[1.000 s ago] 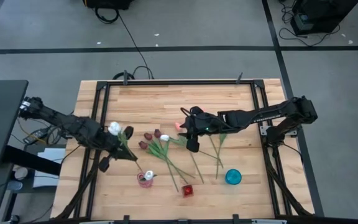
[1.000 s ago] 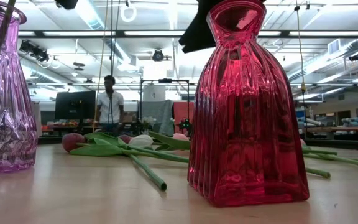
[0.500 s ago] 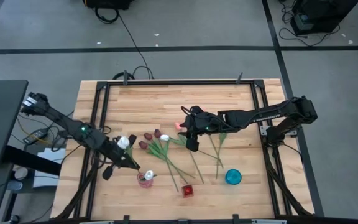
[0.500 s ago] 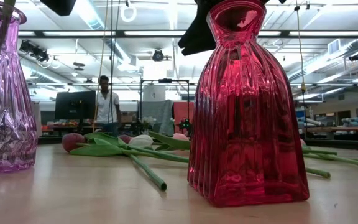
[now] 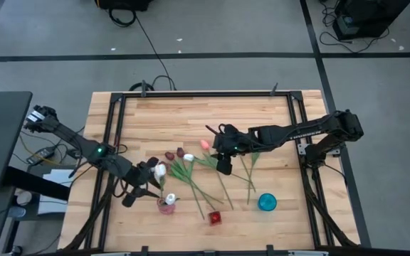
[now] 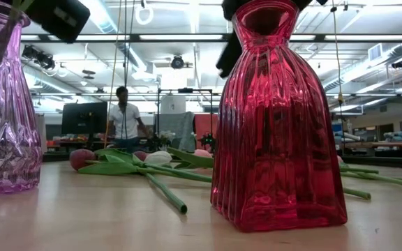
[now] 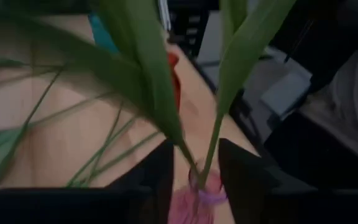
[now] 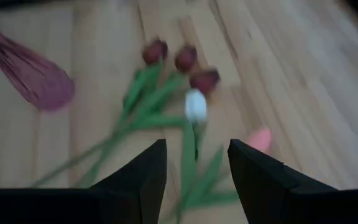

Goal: Sort flowers into vase by color
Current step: Put the right white flower into the pink vase, then put the middle pink flower into the red vase

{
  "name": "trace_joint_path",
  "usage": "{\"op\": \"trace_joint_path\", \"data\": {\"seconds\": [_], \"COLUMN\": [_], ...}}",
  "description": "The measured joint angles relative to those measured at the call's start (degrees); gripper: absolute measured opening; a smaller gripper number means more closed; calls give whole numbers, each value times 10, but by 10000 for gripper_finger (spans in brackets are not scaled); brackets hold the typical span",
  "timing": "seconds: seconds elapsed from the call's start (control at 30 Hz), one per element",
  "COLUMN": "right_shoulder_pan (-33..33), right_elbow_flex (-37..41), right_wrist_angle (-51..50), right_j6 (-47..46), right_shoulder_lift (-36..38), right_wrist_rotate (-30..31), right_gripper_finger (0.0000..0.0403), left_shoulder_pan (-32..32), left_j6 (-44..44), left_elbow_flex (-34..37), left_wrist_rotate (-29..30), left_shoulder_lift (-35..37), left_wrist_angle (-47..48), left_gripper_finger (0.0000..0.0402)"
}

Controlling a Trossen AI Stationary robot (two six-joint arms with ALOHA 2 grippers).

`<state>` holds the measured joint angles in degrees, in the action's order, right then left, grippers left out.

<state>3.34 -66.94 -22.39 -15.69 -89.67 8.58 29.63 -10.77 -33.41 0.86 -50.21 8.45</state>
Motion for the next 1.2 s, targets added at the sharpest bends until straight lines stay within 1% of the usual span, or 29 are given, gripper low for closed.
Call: {"op": "trace_joint_path", "data": {"seconds": [0.07, 0.13, 0.3, 0.57, 0.73, 0.8, 1.07, 1.2], "right_shoulder_pan": [-4, -11, -43, -87, -107, -111, -111, -109], "right_elbow_flex": [0, 0, 0, 0, 0, 0, -1, -4], "right_wrist_angle": [-25, -55, -142, -242, -270, -278, -305, -301], "right_j6": [-15, -29, -82, -142, -171, -185, -197, -192], "right_shoulder_lift": [0, 0, -17, -80, -130, -144, -188, -196], "right_wrist_rotate": [-5, -12, -9, -13, -31, -39, -44, -67], "right_gripper_finger": [192, 193, 188, 172, 167, 167, 165, 145], "left_shoulder_pan": [0, 0, 0, 0, 0, 0, 0, 0], "left_j6": [0, 0, 0, -28, -33, -36, -50, -60], "left_elbow_flex": [0, 0, 0, 0, 0, 0, 0, 0], "left_wrist_rotate": [0, 1, 19, 91, 159, 176, 182, 182], "left_shoulder_lift": [5, 15, 55, 128, 164, 175, 189, 190], "left_wrist_angle": [23, 40, 72, 172, 188, 188, 192, 204], "left_gripper_finger": [163, 174, 176, 176, 177, 177, 177, 177]}}
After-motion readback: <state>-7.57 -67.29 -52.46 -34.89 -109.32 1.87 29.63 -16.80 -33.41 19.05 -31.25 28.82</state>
